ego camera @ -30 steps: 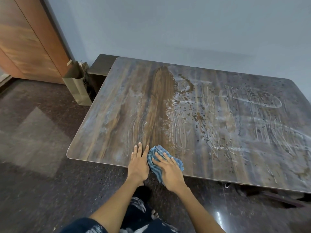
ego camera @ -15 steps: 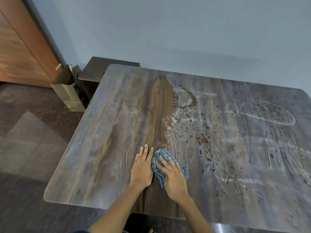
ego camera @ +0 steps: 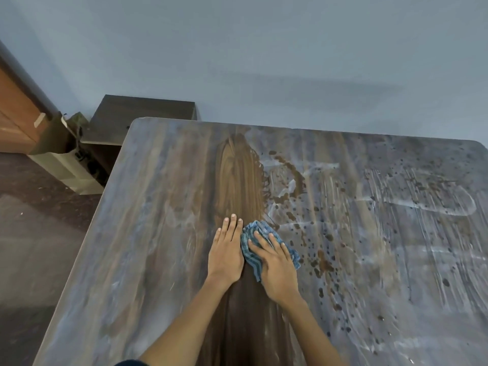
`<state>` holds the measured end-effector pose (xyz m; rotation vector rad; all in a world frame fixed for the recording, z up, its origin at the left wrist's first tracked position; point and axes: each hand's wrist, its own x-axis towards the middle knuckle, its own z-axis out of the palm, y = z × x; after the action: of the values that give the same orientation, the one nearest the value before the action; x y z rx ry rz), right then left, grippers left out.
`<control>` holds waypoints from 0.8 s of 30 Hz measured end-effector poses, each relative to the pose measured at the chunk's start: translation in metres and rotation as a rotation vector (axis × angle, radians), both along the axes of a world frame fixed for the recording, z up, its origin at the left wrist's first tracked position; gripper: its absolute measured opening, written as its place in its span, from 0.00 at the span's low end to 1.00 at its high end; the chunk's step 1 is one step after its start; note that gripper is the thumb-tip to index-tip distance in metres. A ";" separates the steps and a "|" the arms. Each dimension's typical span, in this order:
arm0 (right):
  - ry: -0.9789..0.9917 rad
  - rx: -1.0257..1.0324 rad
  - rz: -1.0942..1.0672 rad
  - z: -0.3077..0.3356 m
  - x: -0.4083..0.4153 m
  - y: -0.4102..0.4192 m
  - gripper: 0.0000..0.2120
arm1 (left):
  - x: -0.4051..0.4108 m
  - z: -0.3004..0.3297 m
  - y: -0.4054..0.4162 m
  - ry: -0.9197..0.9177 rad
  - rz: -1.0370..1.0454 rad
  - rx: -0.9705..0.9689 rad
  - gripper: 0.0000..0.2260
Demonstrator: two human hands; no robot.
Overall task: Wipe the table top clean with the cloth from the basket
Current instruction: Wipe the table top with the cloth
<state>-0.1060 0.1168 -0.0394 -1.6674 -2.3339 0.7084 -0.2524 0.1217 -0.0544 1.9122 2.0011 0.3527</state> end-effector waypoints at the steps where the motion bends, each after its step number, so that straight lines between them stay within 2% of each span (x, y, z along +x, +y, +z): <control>1: -0.001 -0.002 -0.003 0.000 0.000 0.011 0.23 | 0.000 -0.001 0.010 0.000 -0.003 0.007 0.27; 12: -0.043 0.063 -0.017 -0.004 -0.005 0.137 0.25 | -0.005 -0.003 0.114 0.064 0.023 0.068 0.24; 24: -0.048 0.149 -0.047 -0.009 -0.025 0.256 0.23 | -0.021 -0.004 0.198 0.138 -0.024 0.075 0.29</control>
<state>-0.1306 0.3729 -0.0481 -1.6849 -2.3087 0.4784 -0.2736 0.3194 -0.0589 2.0556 2.0767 0.3013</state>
